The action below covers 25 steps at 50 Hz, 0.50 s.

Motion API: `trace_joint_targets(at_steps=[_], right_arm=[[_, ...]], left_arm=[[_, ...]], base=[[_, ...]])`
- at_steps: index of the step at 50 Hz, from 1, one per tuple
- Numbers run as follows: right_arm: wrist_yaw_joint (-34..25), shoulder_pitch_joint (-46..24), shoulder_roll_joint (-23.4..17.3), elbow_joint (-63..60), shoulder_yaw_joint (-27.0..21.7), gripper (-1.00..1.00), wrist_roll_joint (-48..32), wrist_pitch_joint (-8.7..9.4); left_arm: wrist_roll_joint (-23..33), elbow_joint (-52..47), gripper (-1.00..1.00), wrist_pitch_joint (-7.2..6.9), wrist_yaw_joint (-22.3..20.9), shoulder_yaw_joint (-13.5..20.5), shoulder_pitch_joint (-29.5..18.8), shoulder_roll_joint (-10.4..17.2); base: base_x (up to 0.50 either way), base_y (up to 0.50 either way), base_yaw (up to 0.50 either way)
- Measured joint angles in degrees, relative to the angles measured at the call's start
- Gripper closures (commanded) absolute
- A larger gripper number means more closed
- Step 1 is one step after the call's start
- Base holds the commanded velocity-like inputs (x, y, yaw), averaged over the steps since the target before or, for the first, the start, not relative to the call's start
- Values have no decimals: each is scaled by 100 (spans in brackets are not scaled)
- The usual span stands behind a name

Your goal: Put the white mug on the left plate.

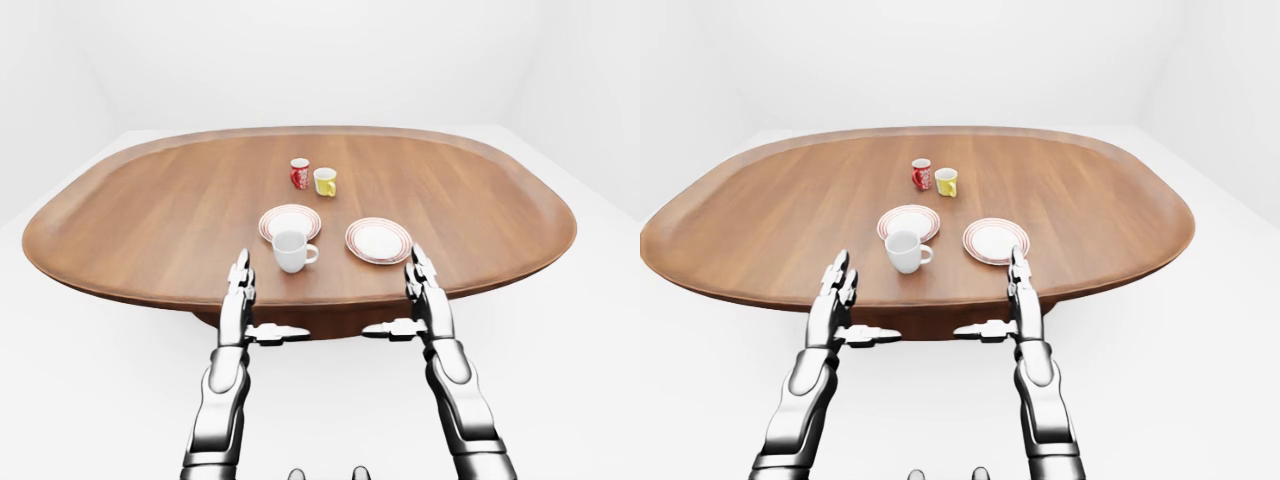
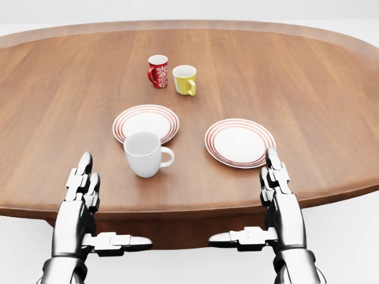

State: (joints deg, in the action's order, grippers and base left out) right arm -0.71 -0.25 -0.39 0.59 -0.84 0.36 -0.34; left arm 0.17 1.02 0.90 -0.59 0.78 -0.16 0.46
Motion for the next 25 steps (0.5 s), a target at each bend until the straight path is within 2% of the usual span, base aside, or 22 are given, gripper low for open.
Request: trace_joint_targets(at_steps=[8, 12, 15, 18, 25], right_arm=[[-63, -14, -38, 38, -66, -100, 26, -20], [-91, -8, -51, -56, -77, -100, 25, 41], [-104, 16, -57, -274, -80, -100, 20, 161], [-127, 47, -50, -847, -86, -100, 99, 505], [-82, -2, -40, -2209, -131, -100, 356, 534]], left_arm=[[-36, 34, -99, 33, -69, 67, 3, 27], [-51, -10, -99, 10, -93, 74, 19, 33], [-51, -246, -99, -137, -99, 68, 57, 35], [-40, -941, -99, -573, -110, 80, 60, 60], [-148, -2213, -99, -590, -115, 228, -26, 78]], base=[[0, 0, 0], [0, 0, 0], [0, 0, 0], [0, 0, 0], [0, 0, 0]])
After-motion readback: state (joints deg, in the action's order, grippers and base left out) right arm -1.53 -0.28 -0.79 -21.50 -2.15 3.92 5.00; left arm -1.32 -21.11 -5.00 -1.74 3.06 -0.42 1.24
